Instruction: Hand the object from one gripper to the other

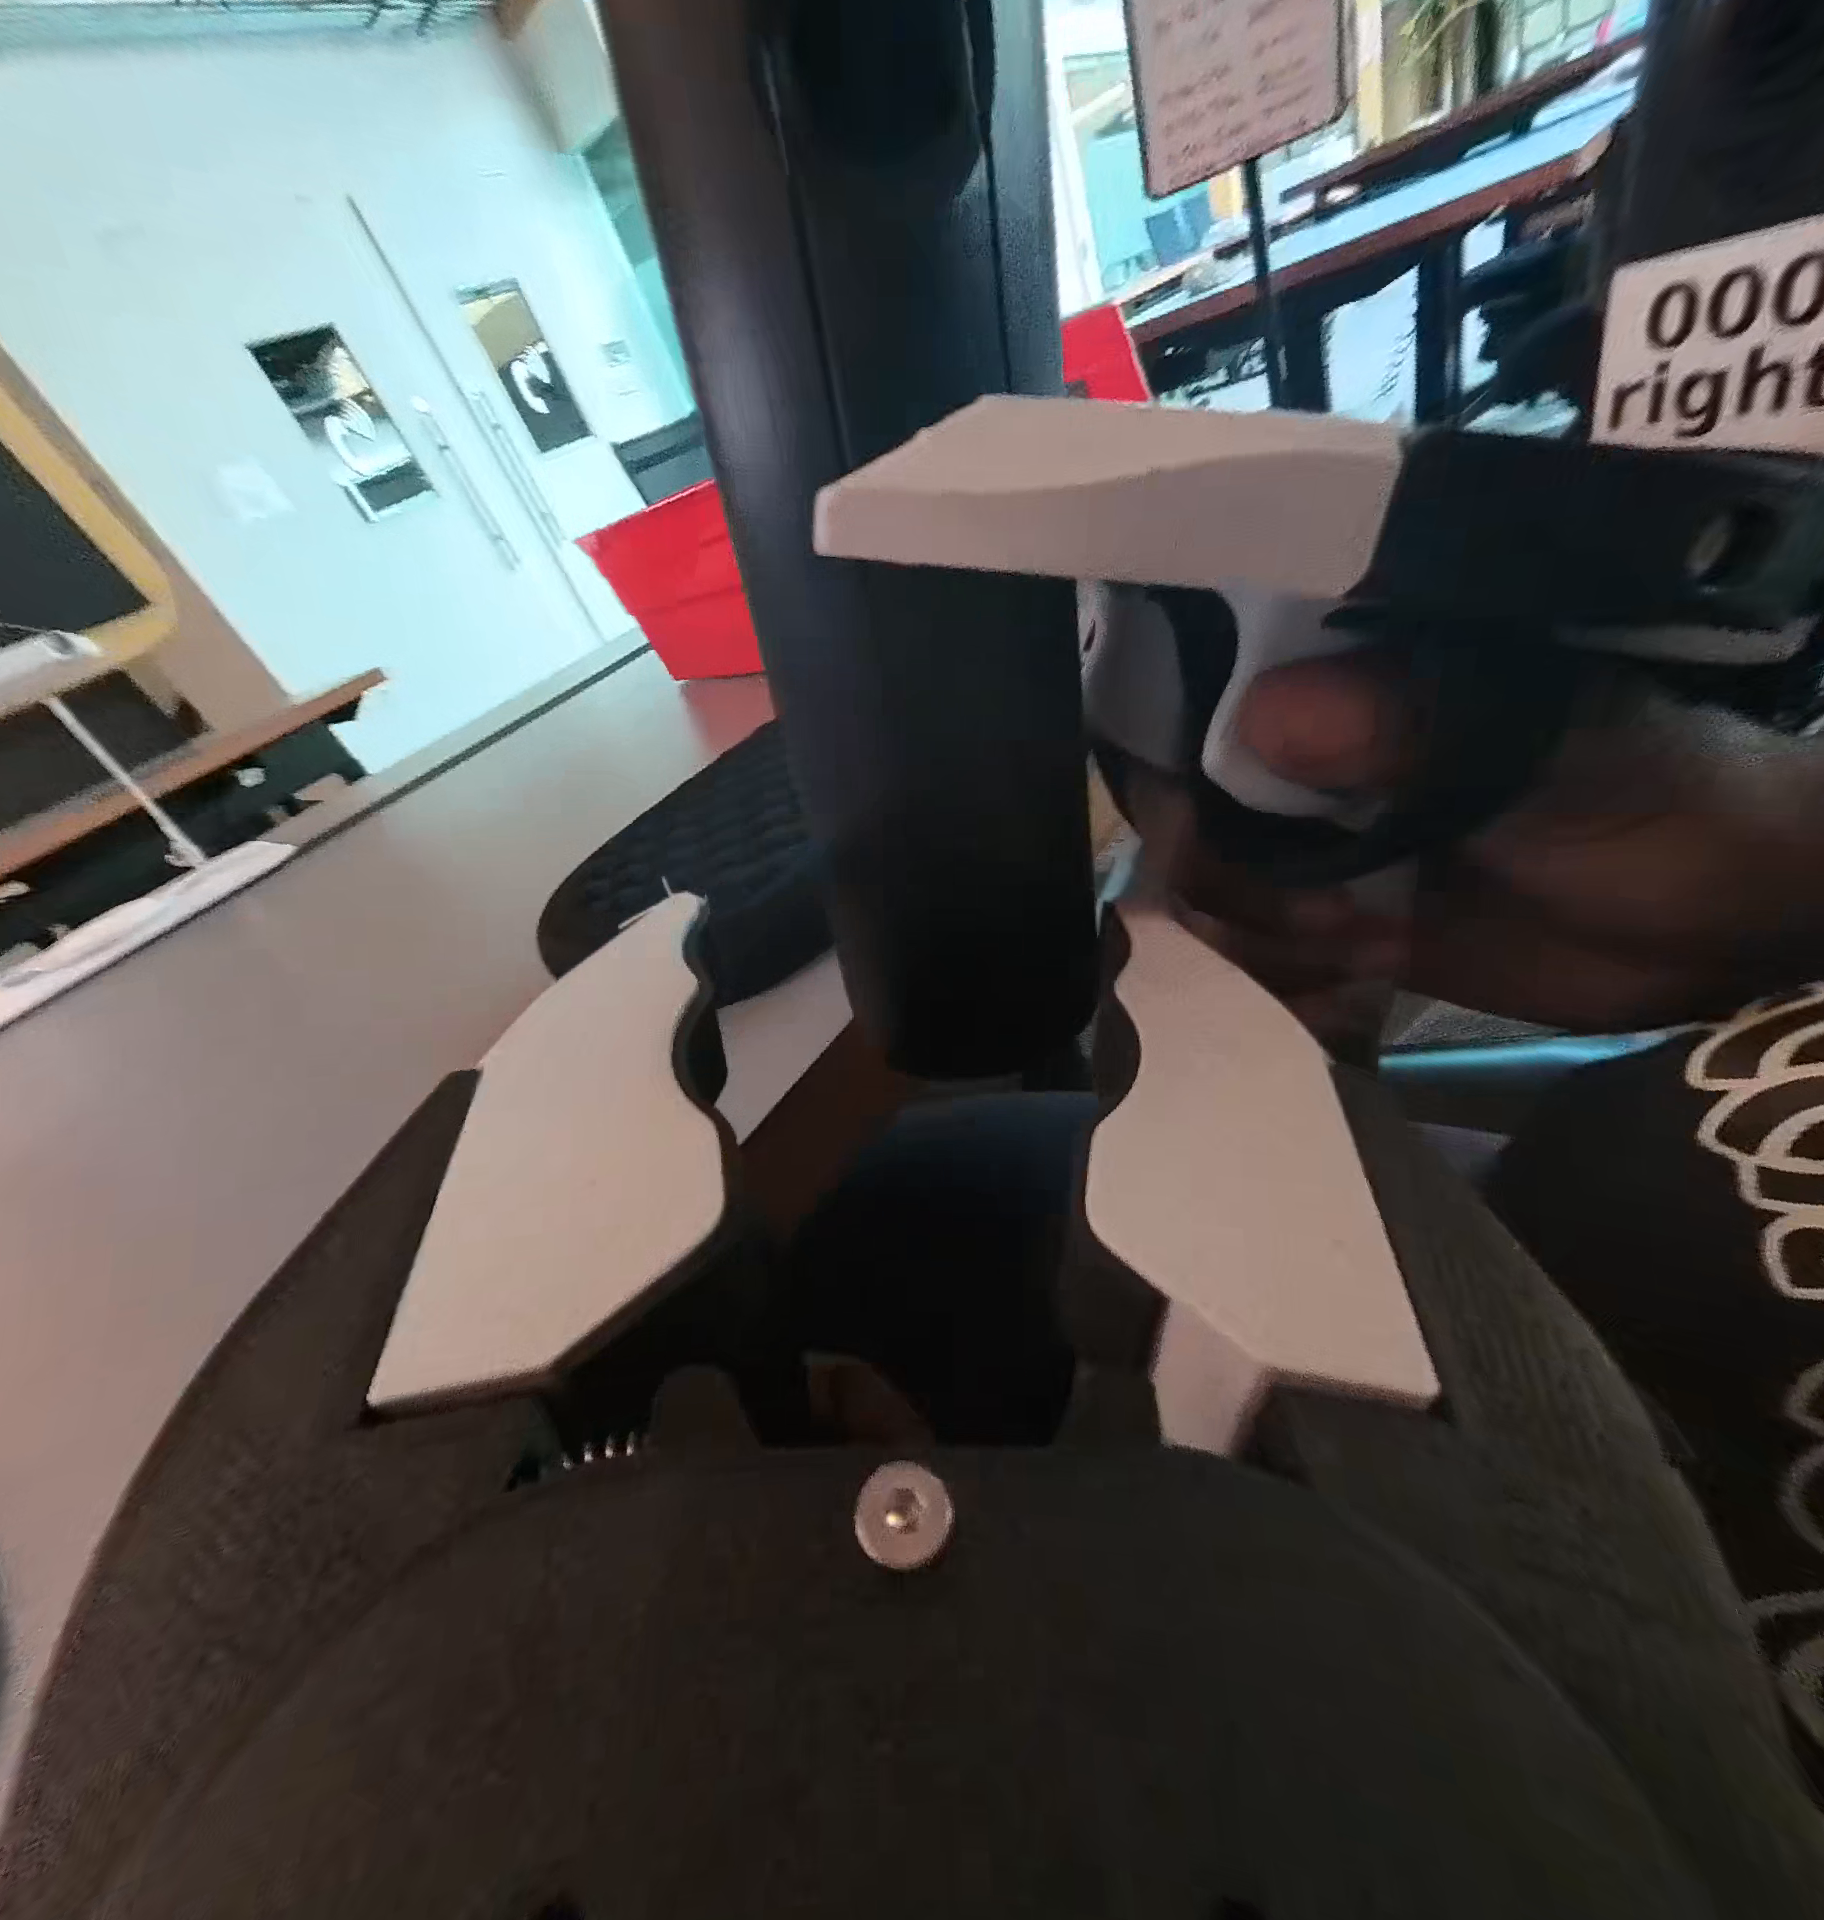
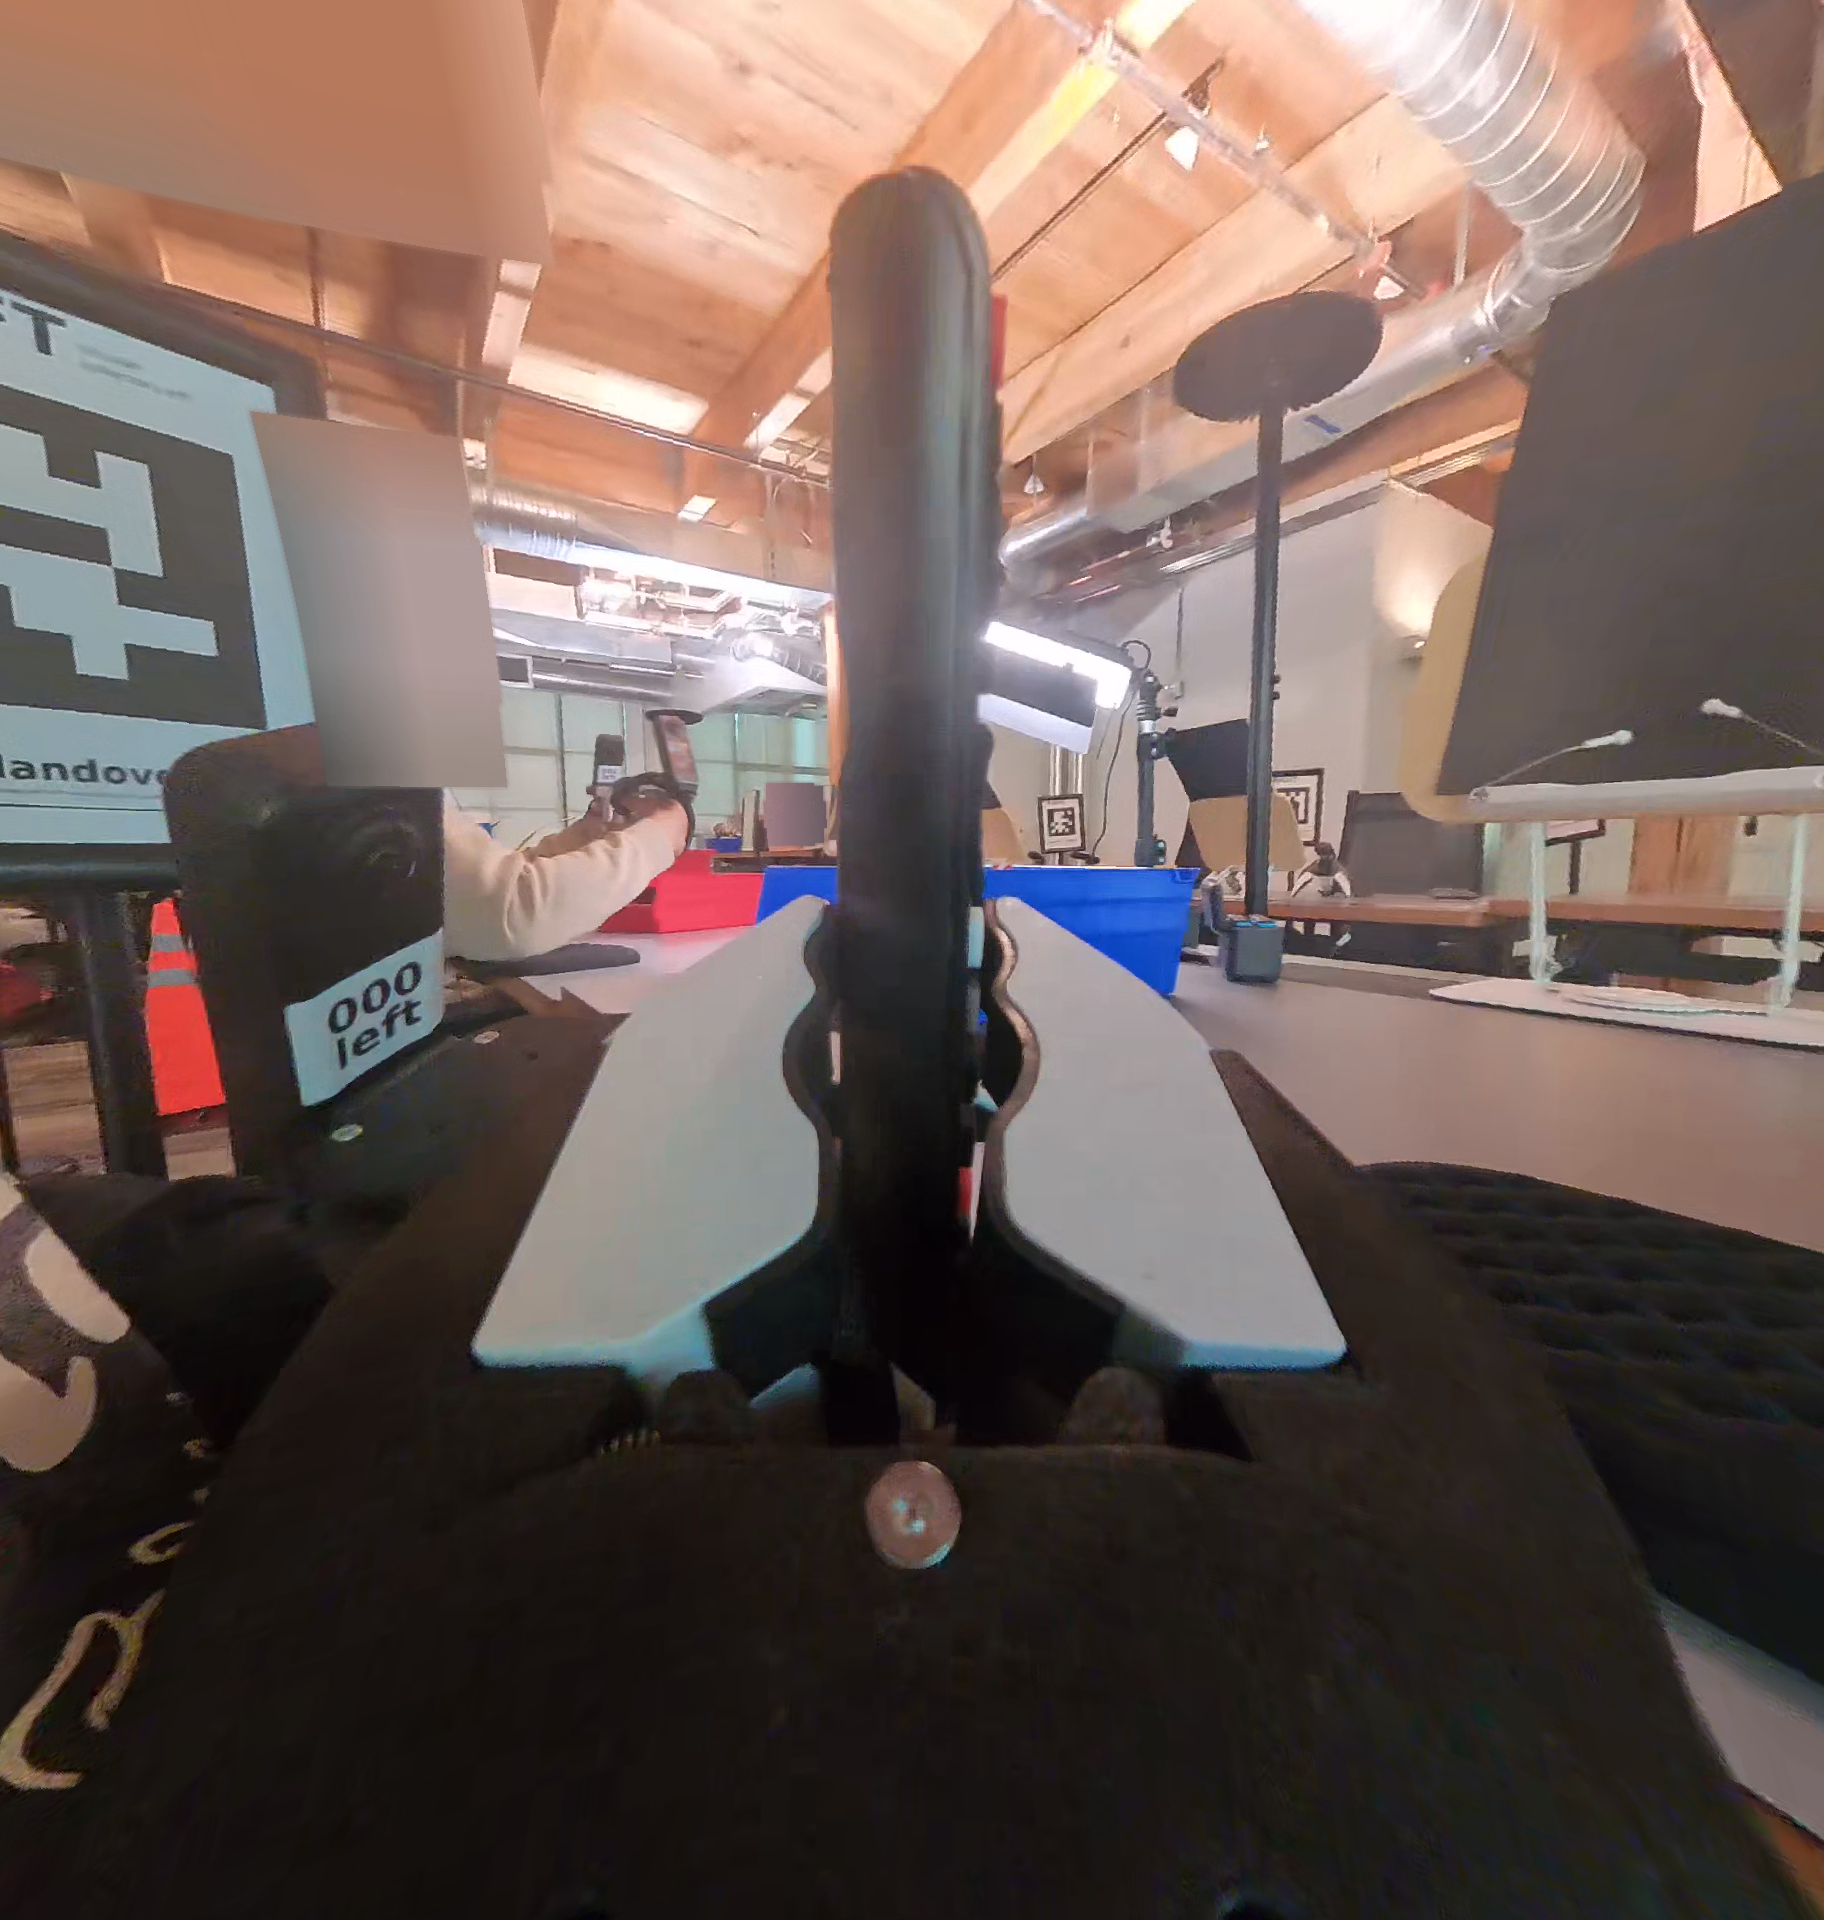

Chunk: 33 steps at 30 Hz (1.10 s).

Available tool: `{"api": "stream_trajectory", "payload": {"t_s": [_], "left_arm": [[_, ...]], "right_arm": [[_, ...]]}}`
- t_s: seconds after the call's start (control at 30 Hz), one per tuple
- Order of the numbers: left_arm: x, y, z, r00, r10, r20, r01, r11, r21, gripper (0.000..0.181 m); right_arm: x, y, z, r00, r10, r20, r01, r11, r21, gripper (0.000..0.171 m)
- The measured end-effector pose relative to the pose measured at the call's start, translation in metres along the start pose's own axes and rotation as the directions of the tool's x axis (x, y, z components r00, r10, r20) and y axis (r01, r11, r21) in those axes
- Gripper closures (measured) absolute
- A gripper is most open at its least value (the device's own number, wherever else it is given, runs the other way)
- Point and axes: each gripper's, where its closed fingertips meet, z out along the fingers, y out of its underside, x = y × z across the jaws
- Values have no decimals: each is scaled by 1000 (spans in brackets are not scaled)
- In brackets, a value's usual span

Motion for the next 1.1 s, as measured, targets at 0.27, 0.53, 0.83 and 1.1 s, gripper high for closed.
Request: {"api": "stream_trajectory", "payload": {"t_s": [0.27, 0.53, 0.83, 1.1], "left_arm": [[0, 4, 0, 988, 146, 46, -145, 989, -31, 119], [-3, 6, -1, 989, 143, 37, -142, 989, -38, 130], [37, -25, -18, 900, -135, -414, 196, 975, 108, 131], [66, -39, -39, 641, -293, -709, 427, 904, 13, 134]], "right_arm": [[-2, 1, 0, 988, 149, 45, -150, 988, 25, 146], [-3, 5, 1, 988, 145, 60, -143, 989, -39, 146], [-23, -22, -7, 923, 192, 334, -195, 980, -25, 117], [-55, -31, -23, 666, 448, 597, -421, 886, -194, 99]]}}
